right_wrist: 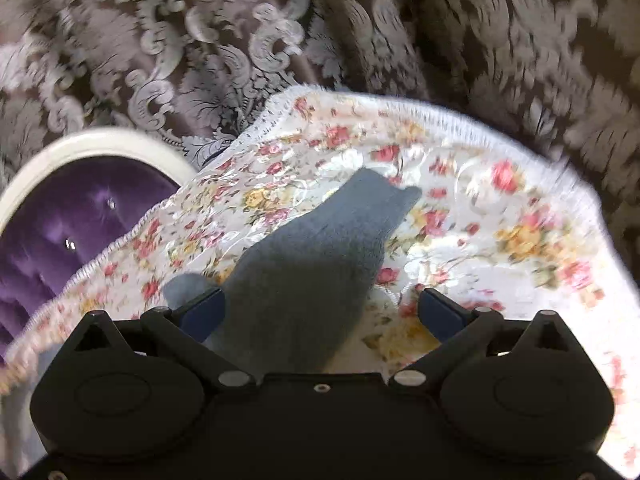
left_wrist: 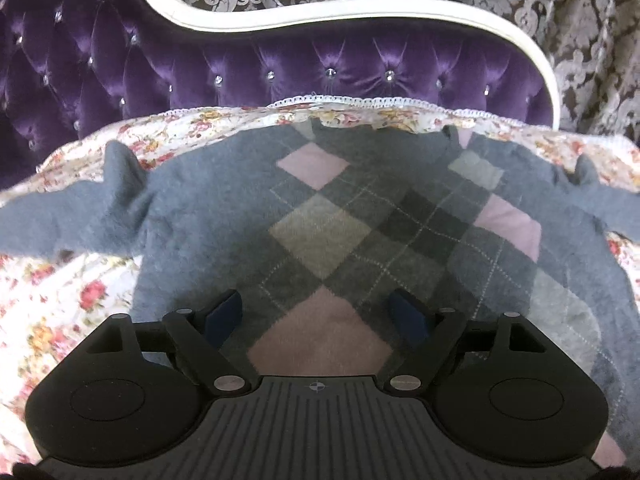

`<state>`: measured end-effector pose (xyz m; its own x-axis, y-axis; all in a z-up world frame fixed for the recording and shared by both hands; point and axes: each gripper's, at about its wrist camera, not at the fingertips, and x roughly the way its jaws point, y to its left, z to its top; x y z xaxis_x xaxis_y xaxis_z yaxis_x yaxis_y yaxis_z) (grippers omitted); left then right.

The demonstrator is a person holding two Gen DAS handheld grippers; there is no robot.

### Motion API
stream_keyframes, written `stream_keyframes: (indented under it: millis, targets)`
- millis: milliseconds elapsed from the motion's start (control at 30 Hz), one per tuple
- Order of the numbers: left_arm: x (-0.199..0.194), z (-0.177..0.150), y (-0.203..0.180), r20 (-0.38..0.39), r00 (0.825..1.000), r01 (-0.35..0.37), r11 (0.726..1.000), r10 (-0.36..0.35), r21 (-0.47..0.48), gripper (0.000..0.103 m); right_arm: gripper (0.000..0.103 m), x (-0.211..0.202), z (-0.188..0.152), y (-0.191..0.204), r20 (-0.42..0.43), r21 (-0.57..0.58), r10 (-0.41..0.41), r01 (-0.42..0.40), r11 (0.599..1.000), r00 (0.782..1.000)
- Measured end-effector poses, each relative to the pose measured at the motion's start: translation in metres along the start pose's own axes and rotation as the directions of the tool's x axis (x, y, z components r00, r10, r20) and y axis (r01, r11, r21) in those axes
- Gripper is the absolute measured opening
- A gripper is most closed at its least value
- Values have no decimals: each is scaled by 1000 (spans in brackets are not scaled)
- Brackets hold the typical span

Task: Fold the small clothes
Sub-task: 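Reach the right gripper to the sweater's sleeve cuff and close on it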

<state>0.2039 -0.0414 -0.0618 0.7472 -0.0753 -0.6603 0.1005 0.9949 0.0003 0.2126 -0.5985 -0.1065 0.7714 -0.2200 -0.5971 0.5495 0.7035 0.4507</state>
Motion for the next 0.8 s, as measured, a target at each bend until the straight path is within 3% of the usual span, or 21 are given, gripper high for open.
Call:
stream_keyframes:
  millis: [100, 333, 433, 500, 533, 567, 633, 700, 800]
  targets:
    - [2, -5, 8, 18, 999, 45, 998, -44, -45, 88, 103, 8, 7, -8, 20, 17, 63, -63, 998, 998]
    - [3, -8, 3, 26, 999, 40, 999, -40, -17, 95, 103, 19, 21, -29, 45, 140, 173, -178, 974, 984]
    - [5, -8, 3, 19, 999, 40, 999, -40, -19, 97, 102, 20, 23, -26, 34, 129, 162, -165, 978, 986]
    - [6, -8, 4, 14, 999, 42, 999, -42, -20, 97, 95, 18, 23, -20, 23, 97, 116, -118, 988, 993]
    - [6, -8, 4, 13, 999, 43, 999, -43, -20, 97, 83, 17, 23, -18, 18, 77, 92, -93, 993, 996]
    - [6, -8, 4, 12, 999, 45, 999, -44, -20, 97, 56, 17, 23, -16, 7, 57, 72, -72, 996, 997]
    - [6, -8, 5, 11, 999, 49, 999, -49, -20, 97, 16, 17, 23, -18, -40, 59, 66, -64, 996, 997]
    - [5, -7, 7, 6, 998, 60, 998, -60, -18, 97, 13, 11, 20, -20, -41, 58, 84, -81, 995, 996]
    - [3, -3, 11, -25, 996, 86, 996, -86, -4, 96, 12, -7, 17, -15, -12, -6, 32, -32, 999, 999]
